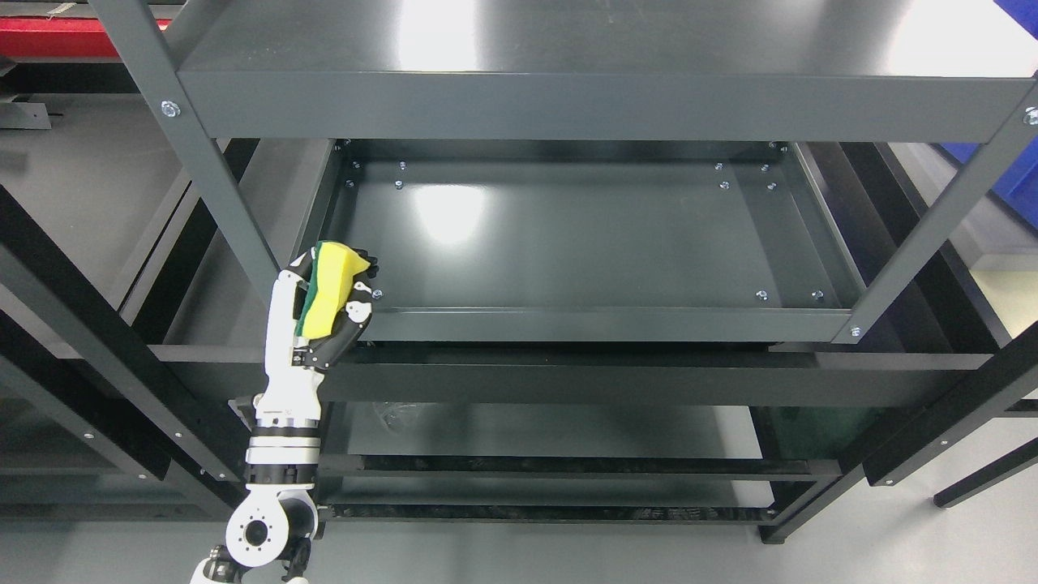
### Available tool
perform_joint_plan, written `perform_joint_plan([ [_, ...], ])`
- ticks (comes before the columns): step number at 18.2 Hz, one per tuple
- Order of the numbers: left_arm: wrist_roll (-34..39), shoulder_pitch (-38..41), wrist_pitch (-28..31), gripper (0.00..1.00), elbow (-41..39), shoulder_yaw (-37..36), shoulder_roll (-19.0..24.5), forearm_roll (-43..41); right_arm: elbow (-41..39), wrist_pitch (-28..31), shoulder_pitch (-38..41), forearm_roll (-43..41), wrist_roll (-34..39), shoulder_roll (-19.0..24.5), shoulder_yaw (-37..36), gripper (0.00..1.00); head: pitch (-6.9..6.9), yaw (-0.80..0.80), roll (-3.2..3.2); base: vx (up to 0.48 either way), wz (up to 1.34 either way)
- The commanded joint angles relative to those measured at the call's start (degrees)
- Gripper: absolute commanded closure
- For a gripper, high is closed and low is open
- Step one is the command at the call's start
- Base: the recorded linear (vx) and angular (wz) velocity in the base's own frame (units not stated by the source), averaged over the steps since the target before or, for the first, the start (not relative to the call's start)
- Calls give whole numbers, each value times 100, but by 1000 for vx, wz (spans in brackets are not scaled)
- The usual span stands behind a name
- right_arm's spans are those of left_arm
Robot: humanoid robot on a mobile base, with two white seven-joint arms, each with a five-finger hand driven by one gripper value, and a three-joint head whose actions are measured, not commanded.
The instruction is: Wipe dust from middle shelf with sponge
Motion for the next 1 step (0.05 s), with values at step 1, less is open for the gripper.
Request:
perform_joint_plan([
  [1, -13, 41, -3, 99, -128, 102, 97, 42, -100, 4, 0, 0, 1, -100, -1, 0, 0, 0, 0, 0, 0],
])
